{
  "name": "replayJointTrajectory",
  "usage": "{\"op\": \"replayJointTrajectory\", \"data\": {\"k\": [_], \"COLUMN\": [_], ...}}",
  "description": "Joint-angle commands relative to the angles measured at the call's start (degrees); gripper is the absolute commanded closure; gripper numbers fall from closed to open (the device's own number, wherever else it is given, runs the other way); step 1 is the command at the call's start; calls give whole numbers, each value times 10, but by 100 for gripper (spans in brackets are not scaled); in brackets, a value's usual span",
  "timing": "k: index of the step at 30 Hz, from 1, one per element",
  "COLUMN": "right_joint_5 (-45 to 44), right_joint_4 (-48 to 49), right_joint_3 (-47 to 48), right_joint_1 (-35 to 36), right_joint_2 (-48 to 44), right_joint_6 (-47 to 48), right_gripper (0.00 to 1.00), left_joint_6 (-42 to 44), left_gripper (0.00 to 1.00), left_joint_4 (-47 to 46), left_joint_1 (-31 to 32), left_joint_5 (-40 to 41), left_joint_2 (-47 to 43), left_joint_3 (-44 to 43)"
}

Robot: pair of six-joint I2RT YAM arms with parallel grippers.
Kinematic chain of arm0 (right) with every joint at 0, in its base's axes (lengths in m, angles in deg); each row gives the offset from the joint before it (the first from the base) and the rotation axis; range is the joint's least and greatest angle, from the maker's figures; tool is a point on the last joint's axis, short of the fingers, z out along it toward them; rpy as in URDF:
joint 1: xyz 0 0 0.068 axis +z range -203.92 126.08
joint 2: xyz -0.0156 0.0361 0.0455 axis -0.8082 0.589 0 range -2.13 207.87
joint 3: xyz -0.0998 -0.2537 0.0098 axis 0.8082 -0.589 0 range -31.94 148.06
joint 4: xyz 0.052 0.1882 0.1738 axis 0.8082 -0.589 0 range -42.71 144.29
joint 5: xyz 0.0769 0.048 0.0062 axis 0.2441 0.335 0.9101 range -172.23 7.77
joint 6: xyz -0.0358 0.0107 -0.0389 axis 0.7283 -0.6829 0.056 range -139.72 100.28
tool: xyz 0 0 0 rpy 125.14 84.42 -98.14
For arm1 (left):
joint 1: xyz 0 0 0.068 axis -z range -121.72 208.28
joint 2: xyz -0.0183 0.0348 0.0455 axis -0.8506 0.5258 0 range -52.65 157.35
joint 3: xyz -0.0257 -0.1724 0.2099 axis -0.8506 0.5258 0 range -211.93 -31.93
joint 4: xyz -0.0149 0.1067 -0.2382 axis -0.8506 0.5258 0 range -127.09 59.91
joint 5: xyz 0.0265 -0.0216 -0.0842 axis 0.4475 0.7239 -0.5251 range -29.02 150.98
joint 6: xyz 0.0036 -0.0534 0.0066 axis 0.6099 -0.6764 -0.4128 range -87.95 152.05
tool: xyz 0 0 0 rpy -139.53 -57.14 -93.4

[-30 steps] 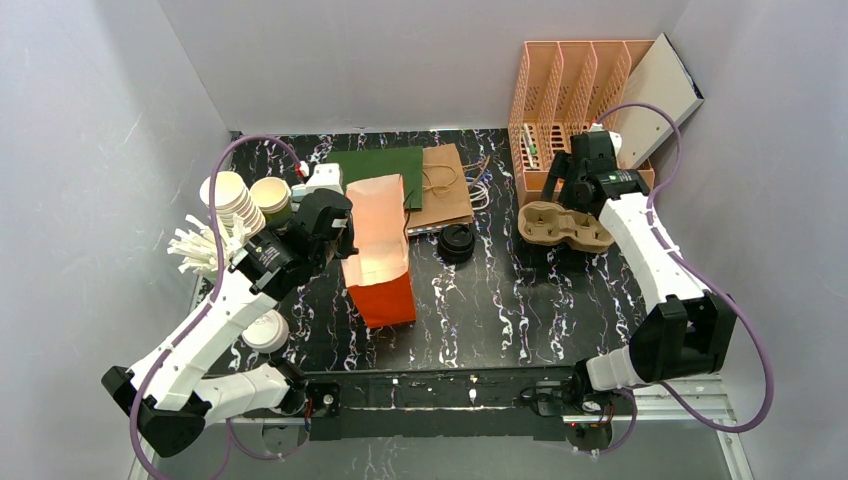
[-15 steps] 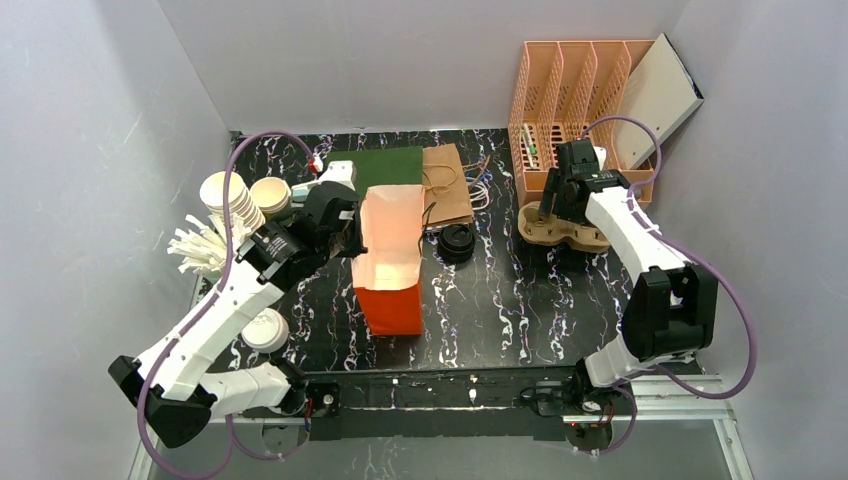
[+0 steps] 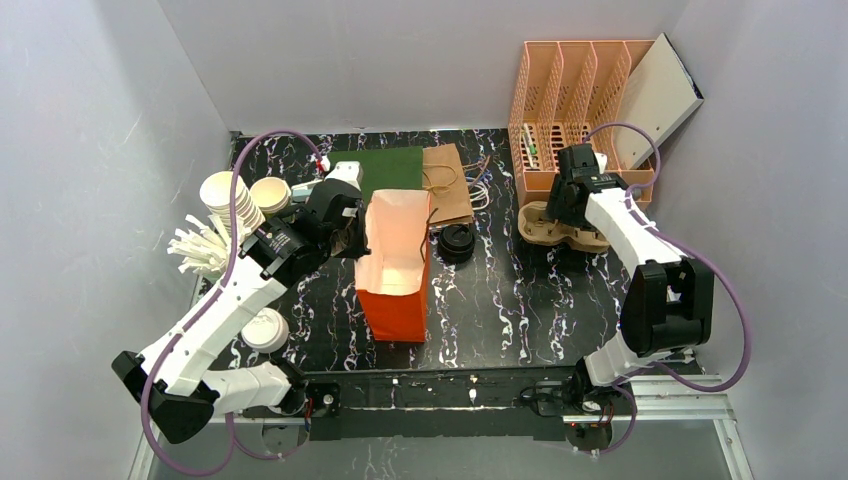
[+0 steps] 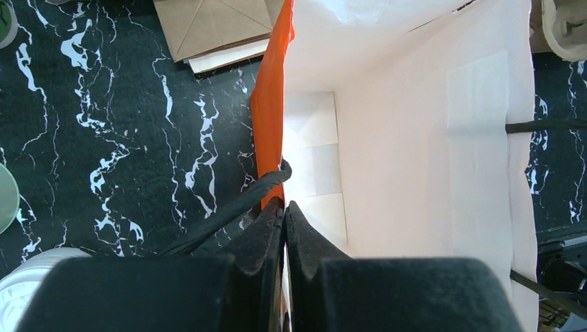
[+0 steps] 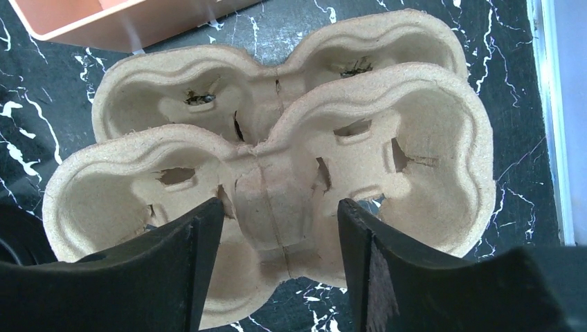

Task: Pack the takeout coffee
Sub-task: Pick up the cup tray from the cup tray.

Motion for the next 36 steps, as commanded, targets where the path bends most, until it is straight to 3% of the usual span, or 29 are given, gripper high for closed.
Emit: {"op": "replayJointTrajectory", "data": {"k": [1, 11, 22, 30, 36], "right_joint_5": [5, 33, 85, 239, 439], "right_joint_4": [20, 15, -21, -45, -22], "right_joint_3": [-7, 5, 53, 122, 162], "right_joint_1": [-6, -7, -7, -6, -6], "right_joint_2": [8, -4, -88, -133, -164], "right_joint_6": [-3, -1, 12, 32, 33], "right_gripper": [33, 54, 55, 55, 55], "left_joint_6": [4, 3, 17, 33, 76], "left_gripper": [98, 98, 98, 98, 98], "left_joint_4": [10, 8, -1, -5, -9], "left_joint_1": [-2, -1, -1, -1, -1], "left_joint_5": [-11, -31, -43, -57, -94], "left_joint_2": [-3, 2, 14, 35, 49], "left_joint_3": [-16, -17, -26, -36, -48]}}
